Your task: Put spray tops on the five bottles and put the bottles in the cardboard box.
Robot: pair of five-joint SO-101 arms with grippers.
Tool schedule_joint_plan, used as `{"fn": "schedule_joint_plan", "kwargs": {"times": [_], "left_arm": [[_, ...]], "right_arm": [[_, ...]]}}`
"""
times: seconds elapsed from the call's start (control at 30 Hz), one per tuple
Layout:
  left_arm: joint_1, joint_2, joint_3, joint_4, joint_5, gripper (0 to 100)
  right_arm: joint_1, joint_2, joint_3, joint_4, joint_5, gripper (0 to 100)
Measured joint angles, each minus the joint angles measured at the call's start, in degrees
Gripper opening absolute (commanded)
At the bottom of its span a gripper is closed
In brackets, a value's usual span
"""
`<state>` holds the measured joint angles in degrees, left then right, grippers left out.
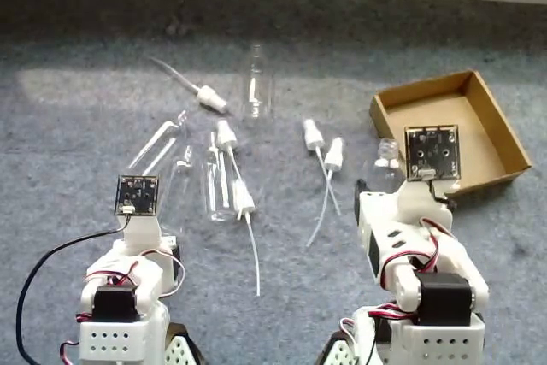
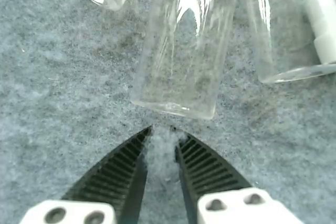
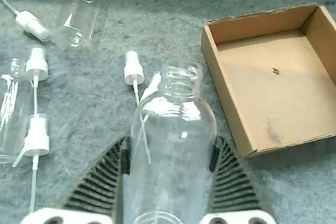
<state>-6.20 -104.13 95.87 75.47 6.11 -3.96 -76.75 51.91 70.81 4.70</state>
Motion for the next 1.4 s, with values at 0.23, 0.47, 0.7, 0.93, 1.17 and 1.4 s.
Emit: {"fn": "schedule_joint_plan", "kwargs": {"times": [0.23,0.47,0.7,0.93,1.17,1.4], "left_arm": [[0.0,0.0,0.0,0.0,0.0,1],[0.0,0.0,0.0,0.0,0.0,1],[0.0,0.0,0.0,0.0,-0.3,1],[0.0,0.0,-1.7,-0.9,-8.4,0],[-0.4,-0.2,-12.9,3.1,-8.4,0],[-0.6,4.9,-22.9,4.2,-8.5,0]], "right_arm": [[0.4,-4.3,11.5,-9.1,0.0,3.2],[0.4,-4.8,16.4,-14.3,0.0,3.2],[0.4,-4.8,21.8,-17.7,0.0,3.2],[0.5,-4.8,27.6,-21.1,0.0,3.2],[0.5,-4.8,30.9,-22.2,0.0,3.2],[0.5,-4.8,30.9,-22.3,0.0,3.2]]}}
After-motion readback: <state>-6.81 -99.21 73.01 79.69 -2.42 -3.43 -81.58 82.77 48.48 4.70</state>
